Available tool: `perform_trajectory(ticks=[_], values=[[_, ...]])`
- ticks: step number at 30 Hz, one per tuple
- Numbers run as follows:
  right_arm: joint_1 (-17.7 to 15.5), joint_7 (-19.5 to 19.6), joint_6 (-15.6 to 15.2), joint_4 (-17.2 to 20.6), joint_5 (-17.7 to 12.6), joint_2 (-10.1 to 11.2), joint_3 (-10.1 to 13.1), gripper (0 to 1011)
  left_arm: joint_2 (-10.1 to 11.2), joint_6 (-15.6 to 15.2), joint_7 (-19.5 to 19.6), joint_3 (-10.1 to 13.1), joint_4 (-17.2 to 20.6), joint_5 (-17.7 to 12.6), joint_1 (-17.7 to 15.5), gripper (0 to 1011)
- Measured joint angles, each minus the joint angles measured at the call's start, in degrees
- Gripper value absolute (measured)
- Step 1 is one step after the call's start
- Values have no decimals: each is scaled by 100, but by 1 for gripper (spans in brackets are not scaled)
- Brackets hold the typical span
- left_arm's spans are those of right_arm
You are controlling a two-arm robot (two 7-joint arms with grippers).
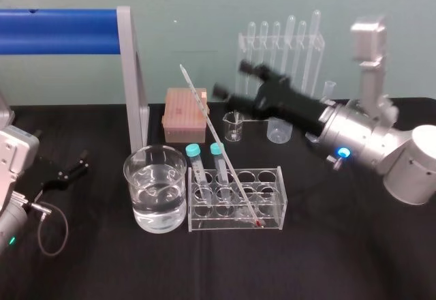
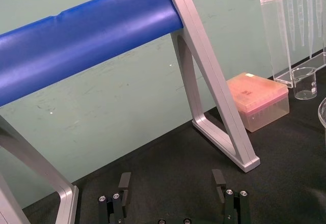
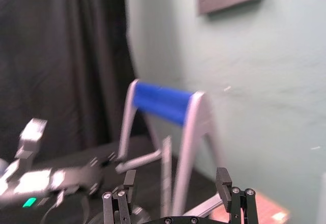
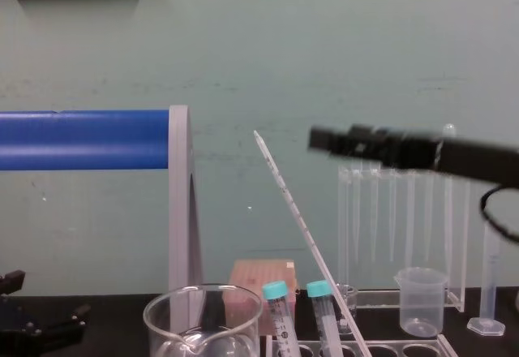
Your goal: Hold the thermometer with one hand and immerse one end into the beaker, then reinsert it into the test tube rack.
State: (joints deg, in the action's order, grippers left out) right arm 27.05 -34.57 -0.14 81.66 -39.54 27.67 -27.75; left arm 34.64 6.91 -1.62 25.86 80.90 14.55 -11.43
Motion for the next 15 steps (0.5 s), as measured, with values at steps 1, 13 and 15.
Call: perform_trajectory(ticks=[1, 13, 15], values=[[-60, 219, -2, 82, -52, -5, 145, 1002, 0, 0, 0, 0, 0, 0, 0, 1008], [-1000, 2641, -696, 514, 407, 193, 1021, 1003, 0, 0, 0, 0, 0, 0, 0, 1008], [-1146, 2824, -870, 507, 487, 219, 1044, 1002, 0, 0, 0, 0, 0, 0, 0, 1008]])
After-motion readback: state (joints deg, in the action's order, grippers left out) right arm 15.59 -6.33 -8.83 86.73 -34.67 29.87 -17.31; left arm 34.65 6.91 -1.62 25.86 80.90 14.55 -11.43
